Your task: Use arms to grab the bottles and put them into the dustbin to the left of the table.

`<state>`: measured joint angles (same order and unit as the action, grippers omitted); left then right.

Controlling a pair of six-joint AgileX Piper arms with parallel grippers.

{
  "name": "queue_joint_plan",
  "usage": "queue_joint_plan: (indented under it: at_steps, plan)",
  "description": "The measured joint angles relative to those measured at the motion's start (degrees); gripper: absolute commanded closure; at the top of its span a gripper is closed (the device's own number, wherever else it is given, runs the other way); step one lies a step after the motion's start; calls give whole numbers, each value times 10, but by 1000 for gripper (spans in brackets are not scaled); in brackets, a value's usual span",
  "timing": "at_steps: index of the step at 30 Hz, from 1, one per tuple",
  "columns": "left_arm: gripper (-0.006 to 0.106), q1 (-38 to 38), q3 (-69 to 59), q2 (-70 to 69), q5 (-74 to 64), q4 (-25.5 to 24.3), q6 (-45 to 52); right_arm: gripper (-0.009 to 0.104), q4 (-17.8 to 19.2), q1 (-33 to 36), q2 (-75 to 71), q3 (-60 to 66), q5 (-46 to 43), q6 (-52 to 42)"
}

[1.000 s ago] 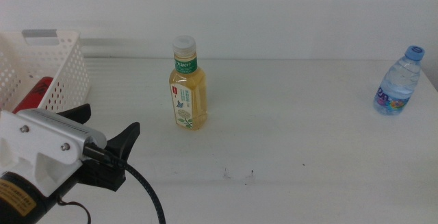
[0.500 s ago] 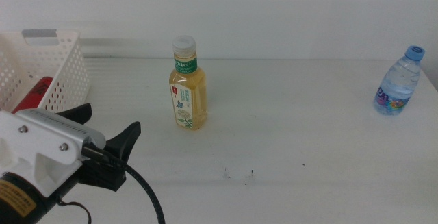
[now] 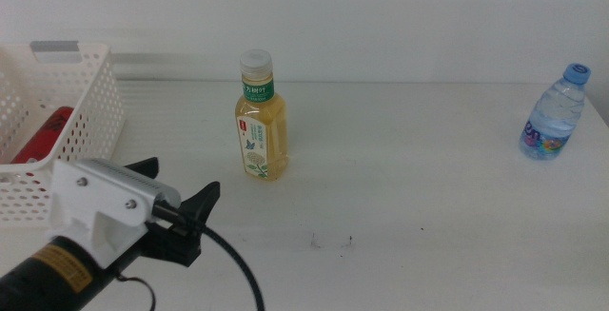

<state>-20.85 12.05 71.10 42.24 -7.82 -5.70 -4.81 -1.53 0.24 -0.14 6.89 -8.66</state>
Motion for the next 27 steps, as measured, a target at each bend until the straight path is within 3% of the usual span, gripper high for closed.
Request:
queue_joint_plan:
  at_steps: [9,27]
  plan:
    - [7,33,21,156,144,-51,-24,3,0,0,0,0,0,0]
    - [7,36,184,328,159,-79,-44,3,0,0,0,0,0,0]
